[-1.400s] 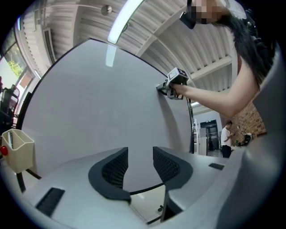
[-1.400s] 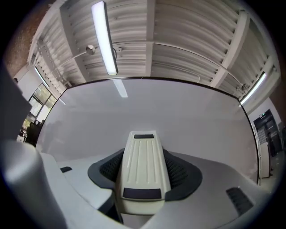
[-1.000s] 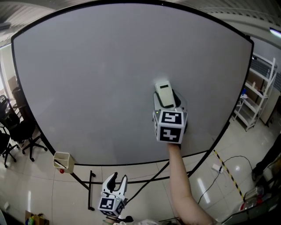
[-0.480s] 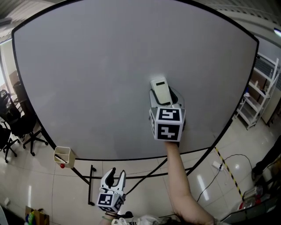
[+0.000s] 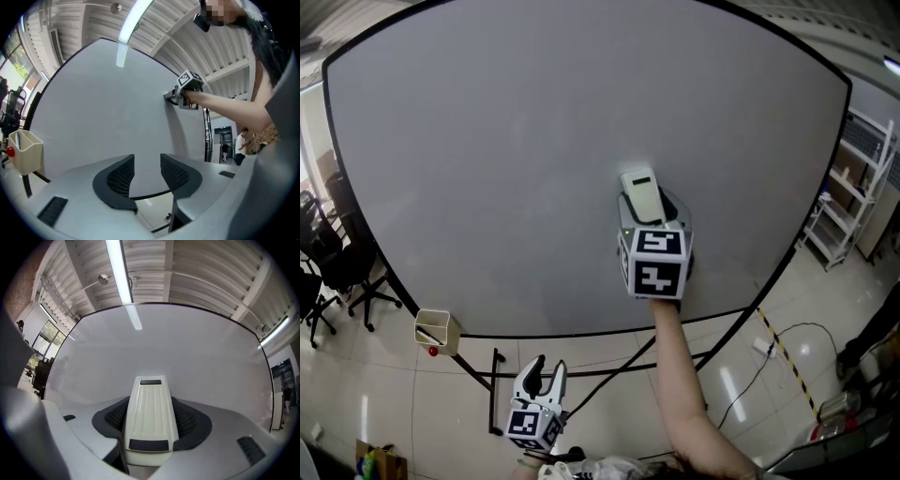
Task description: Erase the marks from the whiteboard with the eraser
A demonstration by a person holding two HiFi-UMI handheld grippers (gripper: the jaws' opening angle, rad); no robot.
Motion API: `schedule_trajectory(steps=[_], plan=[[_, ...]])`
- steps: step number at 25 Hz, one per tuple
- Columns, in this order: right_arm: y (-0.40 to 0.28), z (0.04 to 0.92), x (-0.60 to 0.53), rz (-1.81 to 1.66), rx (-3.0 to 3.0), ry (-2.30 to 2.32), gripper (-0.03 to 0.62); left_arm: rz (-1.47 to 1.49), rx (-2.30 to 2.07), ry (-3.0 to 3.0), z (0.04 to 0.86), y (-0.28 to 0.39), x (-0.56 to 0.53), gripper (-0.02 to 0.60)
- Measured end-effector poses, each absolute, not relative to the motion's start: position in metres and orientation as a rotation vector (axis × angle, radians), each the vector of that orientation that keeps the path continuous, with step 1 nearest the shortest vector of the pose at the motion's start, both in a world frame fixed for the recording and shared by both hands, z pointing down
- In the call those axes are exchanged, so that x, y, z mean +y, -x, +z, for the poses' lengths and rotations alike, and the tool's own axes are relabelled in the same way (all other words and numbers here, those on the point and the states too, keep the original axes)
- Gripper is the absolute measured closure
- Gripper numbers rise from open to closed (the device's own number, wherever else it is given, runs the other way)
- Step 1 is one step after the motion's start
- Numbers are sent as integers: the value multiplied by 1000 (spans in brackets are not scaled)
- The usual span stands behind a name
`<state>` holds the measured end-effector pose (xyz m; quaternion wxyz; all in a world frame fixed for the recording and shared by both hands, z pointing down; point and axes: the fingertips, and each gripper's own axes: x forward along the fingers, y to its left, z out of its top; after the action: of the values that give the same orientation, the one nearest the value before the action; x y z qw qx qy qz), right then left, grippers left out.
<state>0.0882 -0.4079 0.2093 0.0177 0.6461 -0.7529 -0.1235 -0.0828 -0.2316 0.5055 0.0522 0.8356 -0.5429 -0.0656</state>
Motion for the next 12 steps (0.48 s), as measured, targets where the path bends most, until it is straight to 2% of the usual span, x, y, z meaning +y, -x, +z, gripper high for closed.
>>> schedule_trajectory(steps=[2, 6, 8, 12], plan=[[-92, 205, -411, -390, -2342, -2033, 316, -228, -1642, -2542, 498, 78, -232, 428], [-80, 330, -406, -165, -2316, -1930, 315, -213, -1657, -2561, 499, 83, -229, 428], [-73, 356, -408, -141, -2297, -1883, 316, -201, -1667, -2559, 503, 92, -231, 428], [-80, 251, -411, -289, -2348, -1960, 316, -190, -1668, -2559, 507, 94, -229, 428]])
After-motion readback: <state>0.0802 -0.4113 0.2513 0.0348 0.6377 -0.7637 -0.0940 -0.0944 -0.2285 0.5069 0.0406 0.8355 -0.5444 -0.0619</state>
